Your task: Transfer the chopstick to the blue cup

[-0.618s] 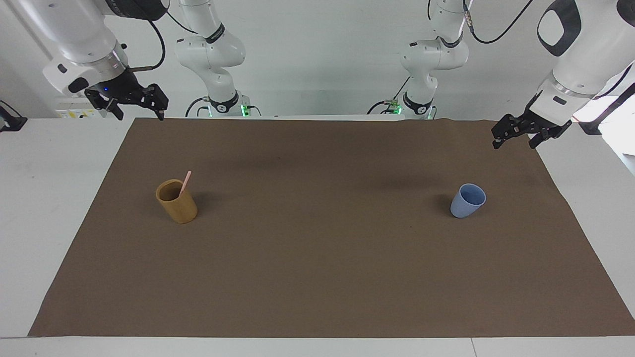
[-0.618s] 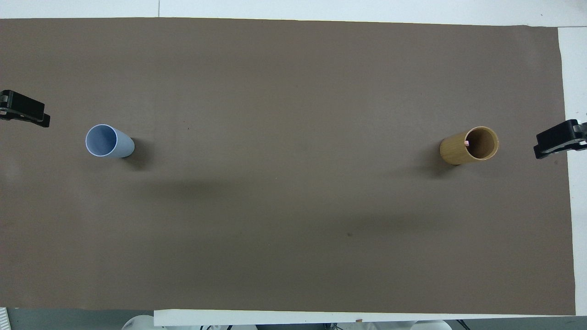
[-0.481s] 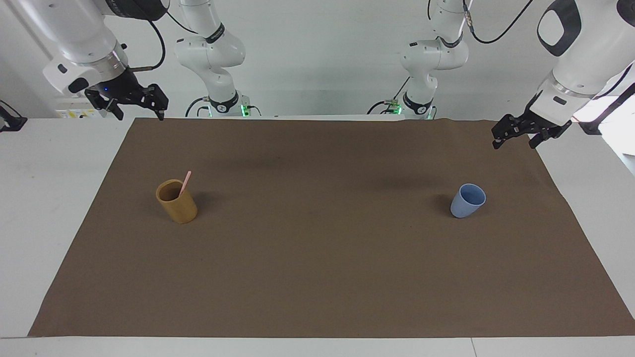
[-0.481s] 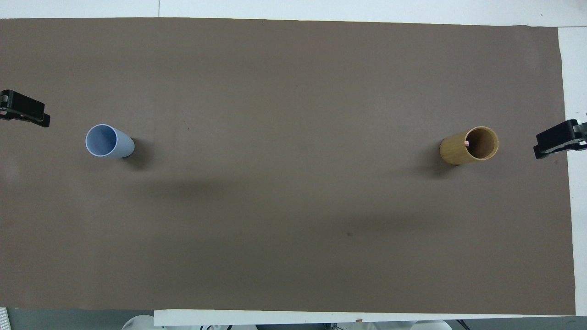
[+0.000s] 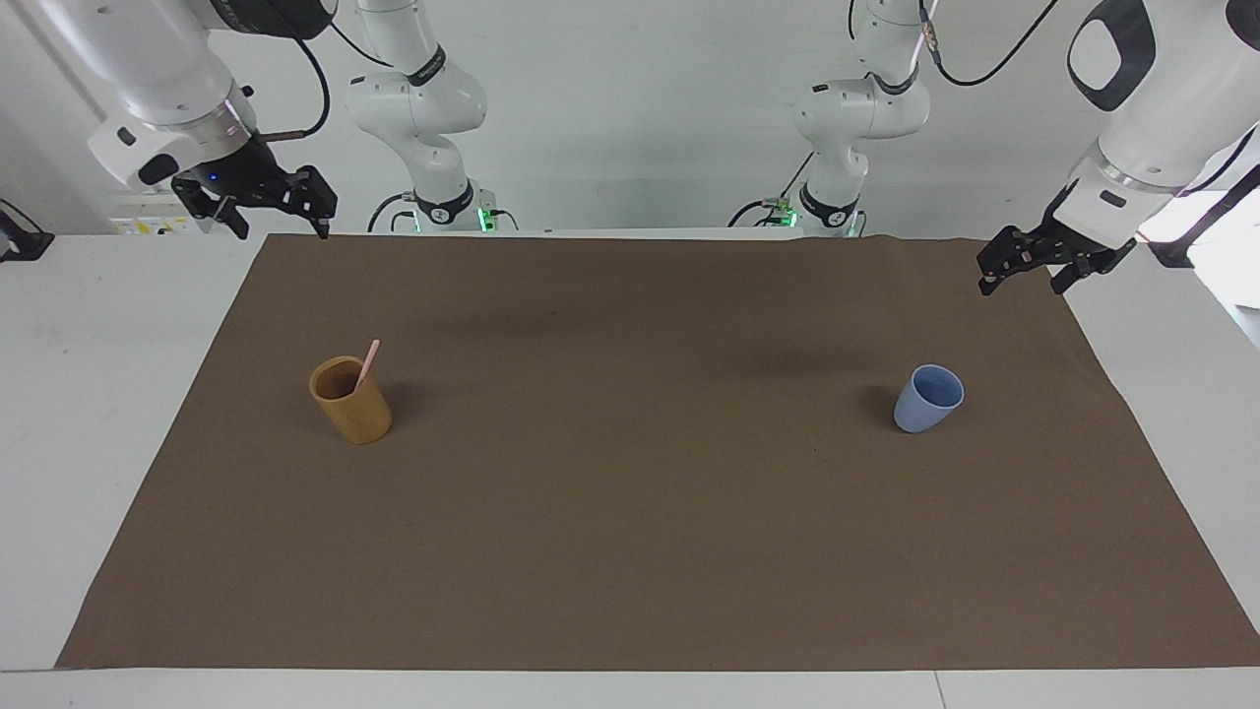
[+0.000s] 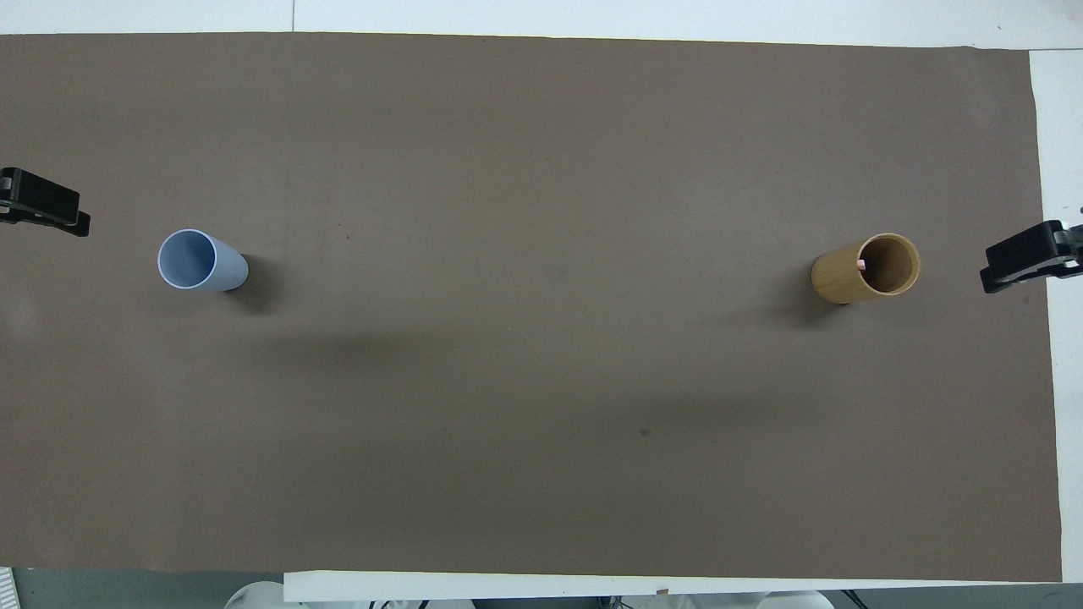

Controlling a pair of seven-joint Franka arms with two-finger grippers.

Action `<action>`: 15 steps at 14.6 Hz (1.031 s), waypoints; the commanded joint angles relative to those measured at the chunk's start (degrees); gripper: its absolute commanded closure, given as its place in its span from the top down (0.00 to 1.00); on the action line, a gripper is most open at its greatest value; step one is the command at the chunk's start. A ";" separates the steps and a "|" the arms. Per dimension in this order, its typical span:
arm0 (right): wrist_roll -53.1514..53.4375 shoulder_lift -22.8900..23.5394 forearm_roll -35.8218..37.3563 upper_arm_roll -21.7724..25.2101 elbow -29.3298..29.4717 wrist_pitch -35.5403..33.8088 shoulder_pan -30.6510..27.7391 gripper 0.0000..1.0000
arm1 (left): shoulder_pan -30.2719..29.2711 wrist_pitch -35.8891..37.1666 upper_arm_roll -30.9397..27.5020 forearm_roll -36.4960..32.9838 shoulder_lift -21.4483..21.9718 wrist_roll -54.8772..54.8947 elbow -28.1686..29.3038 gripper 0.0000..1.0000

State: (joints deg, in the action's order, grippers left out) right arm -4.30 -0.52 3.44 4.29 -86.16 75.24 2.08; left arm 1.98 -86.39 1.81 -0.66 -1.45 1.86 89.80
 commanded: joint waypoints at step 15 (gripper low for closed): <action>3.87 0.35 -9.59 -0.25 -17.17 24.49 2.75 1.00 | -2.69 -39.19 -0.50 0.31 -2.59 -0.98 32.10 0.99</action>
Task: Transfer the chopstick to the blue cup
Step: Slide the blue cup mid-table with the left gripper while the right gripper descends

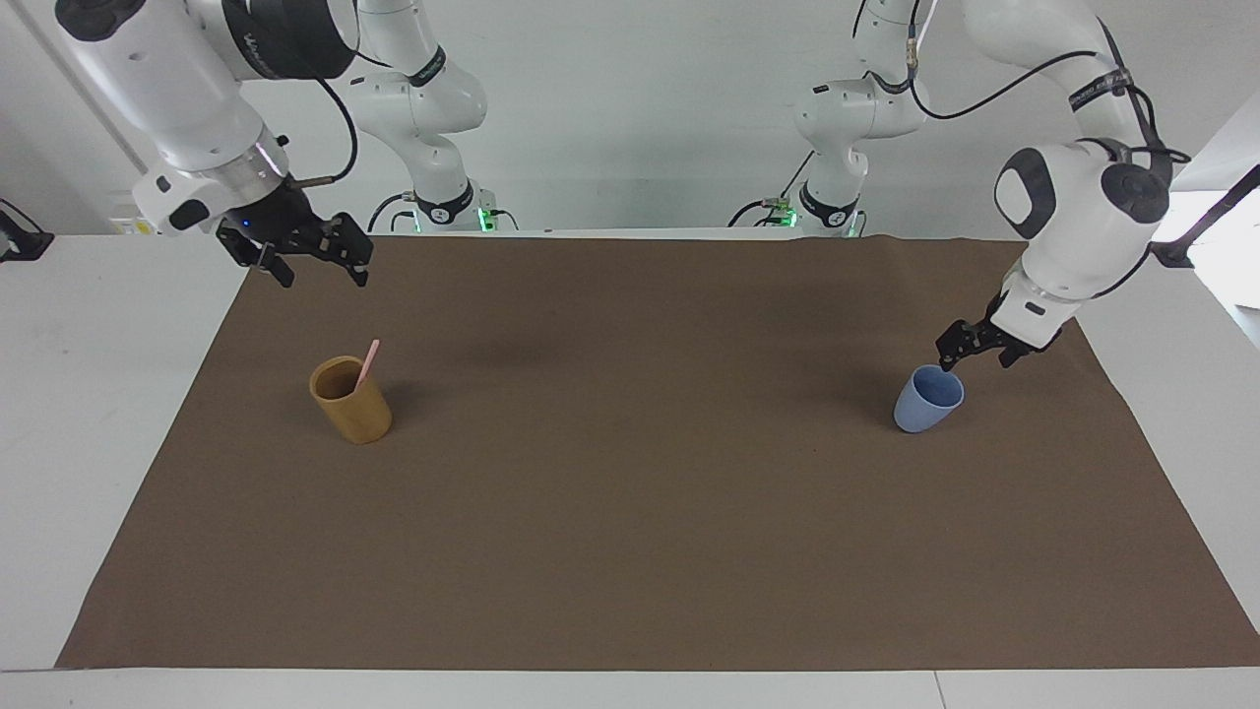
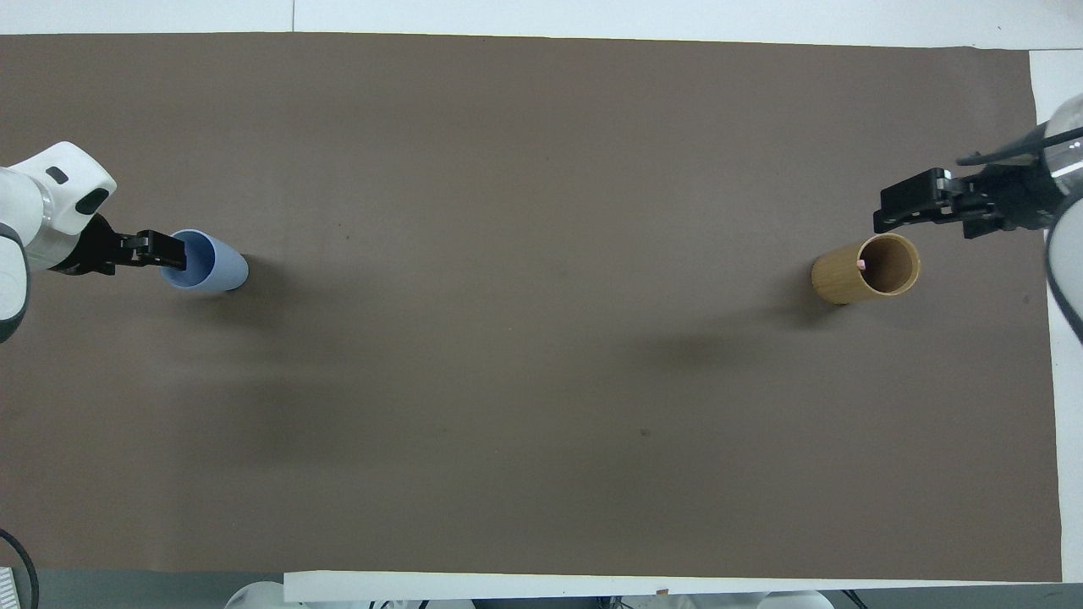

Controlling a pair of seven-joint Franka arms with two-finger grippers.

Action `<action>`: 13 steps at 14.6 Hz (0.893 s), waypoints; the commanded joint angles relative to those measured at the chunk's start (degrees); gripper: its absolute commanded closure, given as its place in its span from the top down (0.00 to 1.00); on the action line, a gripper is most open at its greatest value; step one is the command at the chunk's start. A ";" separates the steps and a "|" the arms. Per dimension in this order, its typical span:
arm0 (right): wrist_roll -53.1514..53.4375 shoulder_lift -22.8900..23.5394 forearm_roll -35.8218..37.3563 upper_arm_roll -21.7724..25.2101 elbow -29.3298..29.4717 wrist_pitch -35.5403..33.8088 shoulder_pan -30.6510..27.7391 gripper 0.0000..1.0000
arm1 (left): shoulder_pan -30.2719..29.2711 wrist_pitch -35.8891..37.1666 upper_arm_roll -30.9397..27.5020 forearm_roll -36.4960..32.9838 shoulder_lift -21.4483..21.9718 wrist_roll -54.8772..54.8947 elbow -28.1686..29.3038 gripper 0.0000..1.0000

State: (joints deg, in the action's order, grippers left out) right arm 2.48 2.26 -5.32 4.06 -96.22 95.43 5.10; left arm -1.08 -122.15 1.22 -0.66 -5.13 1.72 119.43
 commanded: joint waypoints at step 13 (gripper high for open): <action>-18.57 -3.32 6.11 -0.11 -16.98 11.36 0.17 0.65 | 5.72 5.94 0.45 4.95 -2.16 -3.03 -6.75 0.00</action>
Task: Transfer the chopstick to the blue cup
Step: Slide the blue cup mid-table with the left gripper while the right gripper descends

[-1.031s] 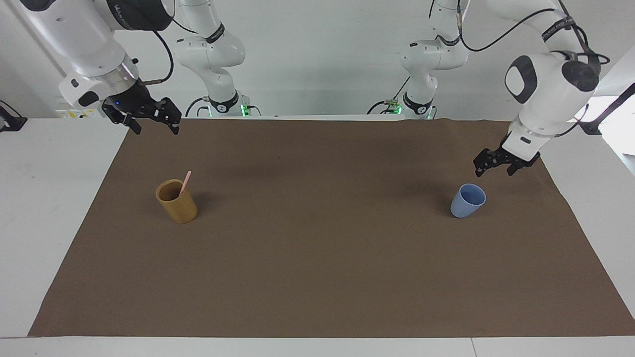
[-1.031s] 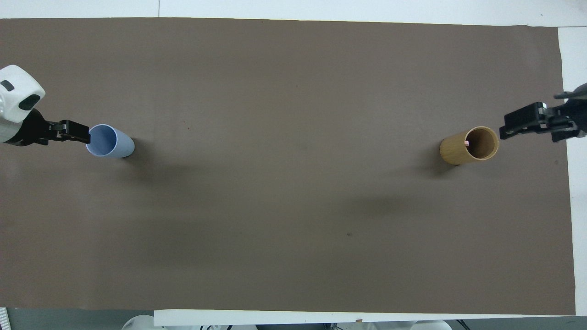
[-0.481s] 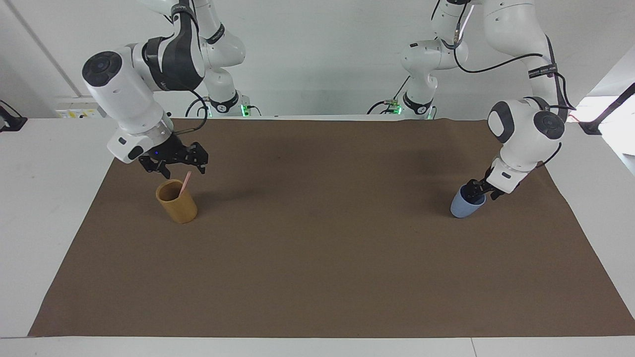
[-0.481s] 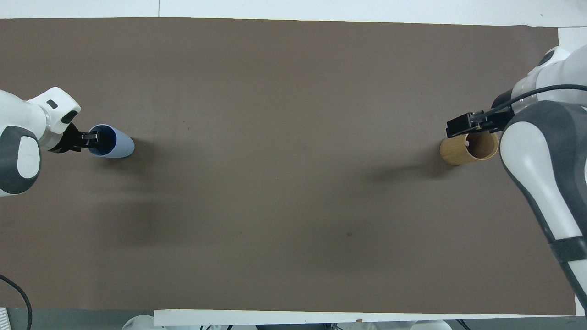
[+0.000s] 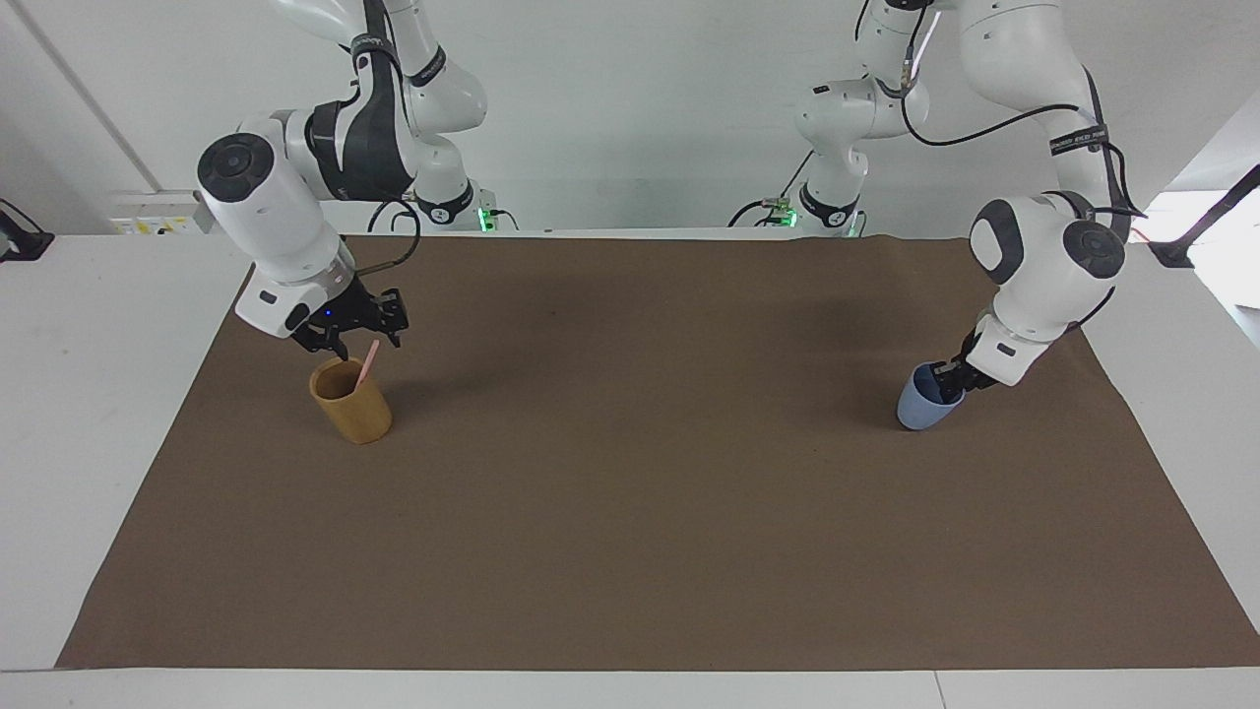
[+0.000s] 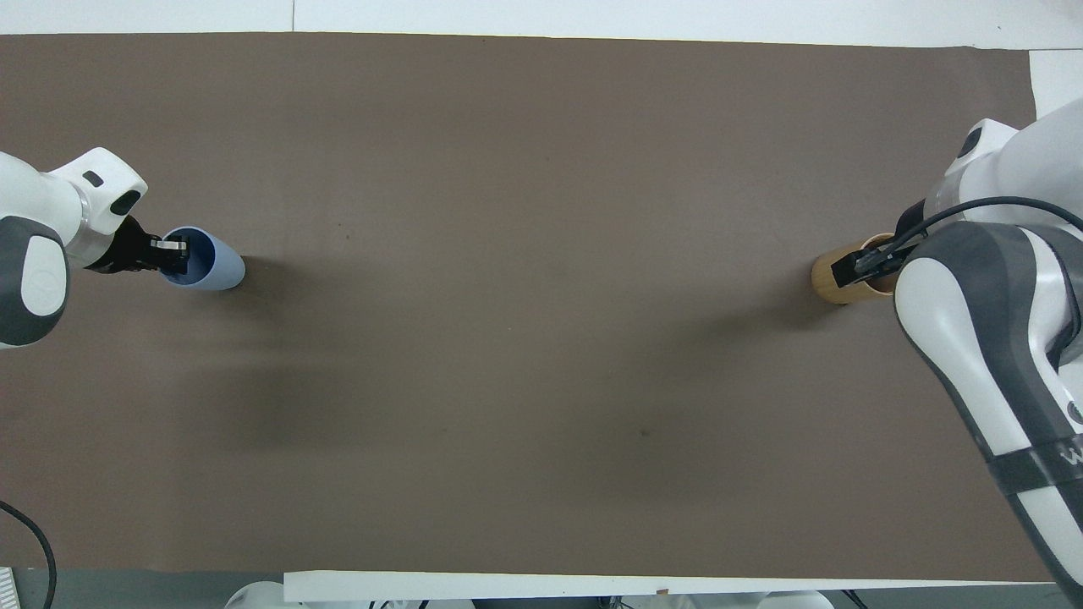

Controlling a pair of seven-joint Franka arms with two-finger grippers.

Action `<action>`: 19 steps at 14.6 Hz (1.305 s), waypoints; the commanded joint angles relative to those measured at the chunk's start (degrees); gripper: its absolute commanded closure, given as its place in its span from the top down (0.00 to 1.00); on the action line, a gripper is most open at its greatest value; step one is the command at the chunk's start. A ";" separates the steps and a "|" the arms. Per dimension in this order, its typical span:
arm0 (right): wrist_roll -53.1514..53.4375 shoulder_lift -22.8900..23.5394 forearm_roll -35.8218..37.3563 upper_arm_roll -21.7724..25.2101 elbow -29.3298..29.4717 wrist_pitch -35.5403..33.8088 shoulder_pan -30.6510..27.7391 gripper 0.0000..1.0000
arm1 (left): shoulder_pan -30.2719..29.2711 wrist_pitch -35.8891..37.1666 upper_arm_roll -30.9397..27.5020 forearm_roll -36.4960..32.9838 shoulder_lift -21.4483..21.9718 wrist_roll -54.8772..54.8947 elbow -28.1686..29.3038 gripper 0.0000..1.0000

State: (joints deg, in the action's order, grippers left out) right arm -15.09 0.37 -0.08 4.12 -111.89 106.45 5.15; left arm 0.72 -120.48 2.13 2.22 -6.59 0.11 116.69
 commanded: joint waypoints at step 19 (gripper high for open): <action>-0.46 -1.07 1.75 -0.16 -0.96 2.89 0.91 0.28 | 32.59 -8.37 -0.46 2.52 -4.57 -33.08 -1.46 1.00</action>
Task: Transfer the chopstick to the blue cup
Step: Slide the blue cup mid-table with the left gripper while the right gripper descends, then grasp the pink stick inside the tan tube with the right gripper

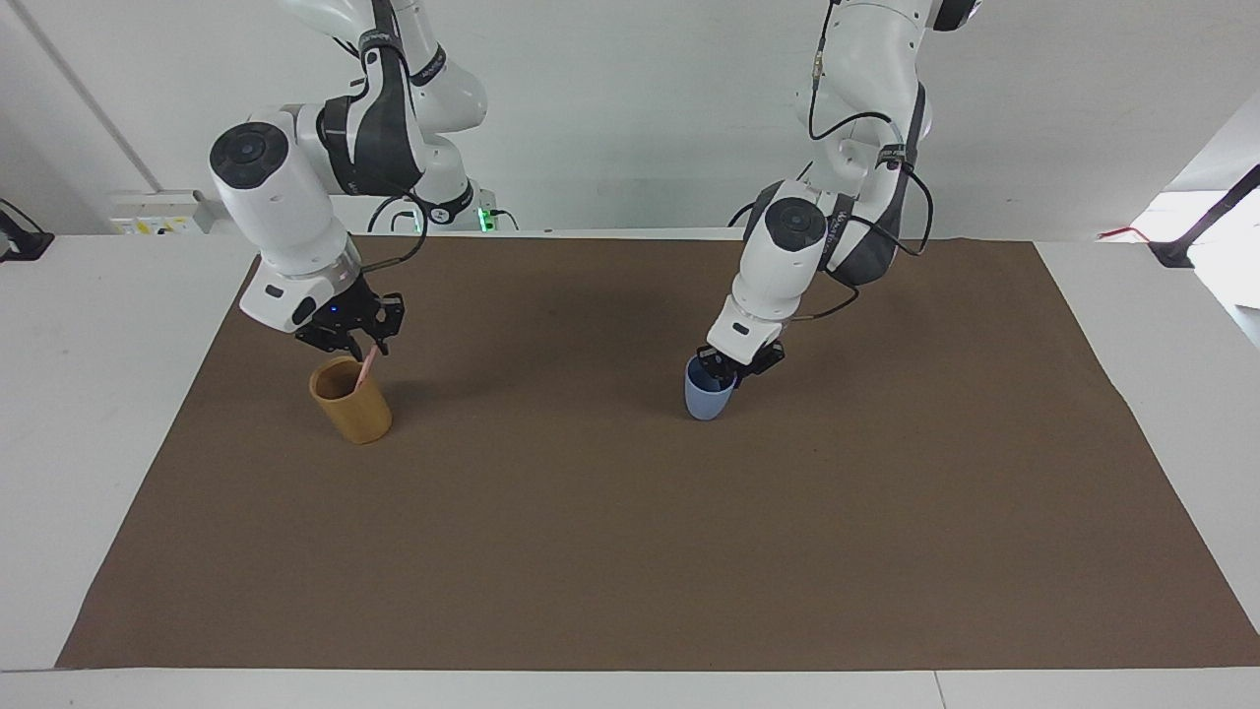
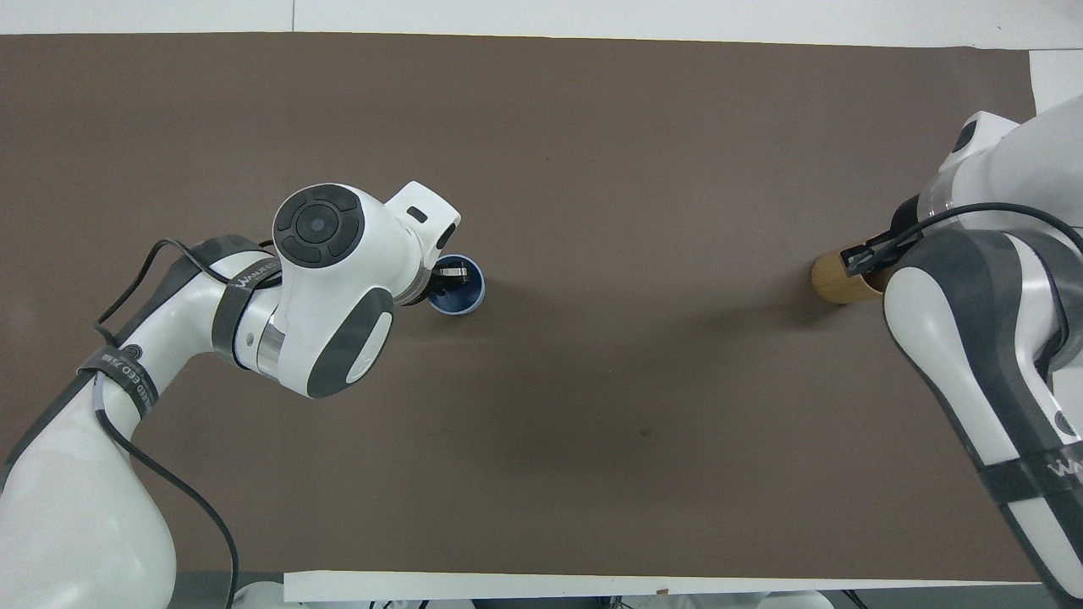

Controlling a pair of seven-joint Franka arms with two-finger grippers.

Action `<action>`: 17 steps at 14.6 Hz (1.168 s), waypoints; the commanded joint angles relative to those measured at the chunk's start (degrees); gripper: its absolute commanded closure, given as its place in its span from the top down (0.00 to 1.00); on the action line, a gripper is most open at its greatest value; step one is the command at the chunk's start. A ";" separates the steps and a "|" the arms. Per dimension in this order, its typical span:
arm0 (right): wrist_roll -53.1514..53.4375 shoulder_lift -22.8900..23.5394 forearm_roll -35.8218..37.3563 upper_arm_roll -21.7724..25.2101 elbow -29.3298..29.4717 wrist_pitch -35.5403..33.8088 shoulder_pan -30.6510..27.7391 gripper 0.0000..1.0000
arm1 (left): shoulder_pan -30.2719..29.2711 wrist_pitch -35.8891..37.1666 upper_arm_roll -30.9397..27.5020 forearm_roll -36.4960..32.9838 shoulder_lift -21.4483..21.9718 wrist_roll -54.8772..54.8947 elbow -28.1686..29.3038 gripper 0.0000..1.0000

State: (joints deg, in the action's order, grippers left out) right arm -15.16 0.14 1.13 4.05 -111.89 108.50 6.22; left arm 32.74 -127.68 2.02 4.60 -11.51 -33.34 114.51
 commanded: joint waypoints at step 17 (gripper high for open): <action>-2.77 -1.10 4.23 0.08 6.41 -8.89 -2.36 0.04 | -20.33 31.51 -1.40 -4.84 10.36 19.34 -17.03 1.00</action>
State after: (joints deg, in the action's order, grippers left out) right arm -16.52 -0.38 4.86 4.40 -108.34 103.32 4.36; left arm 14.99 -100.40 0.04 3.10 -1.91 -18.86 100.03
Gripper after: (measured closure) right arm 0.872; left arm 0.000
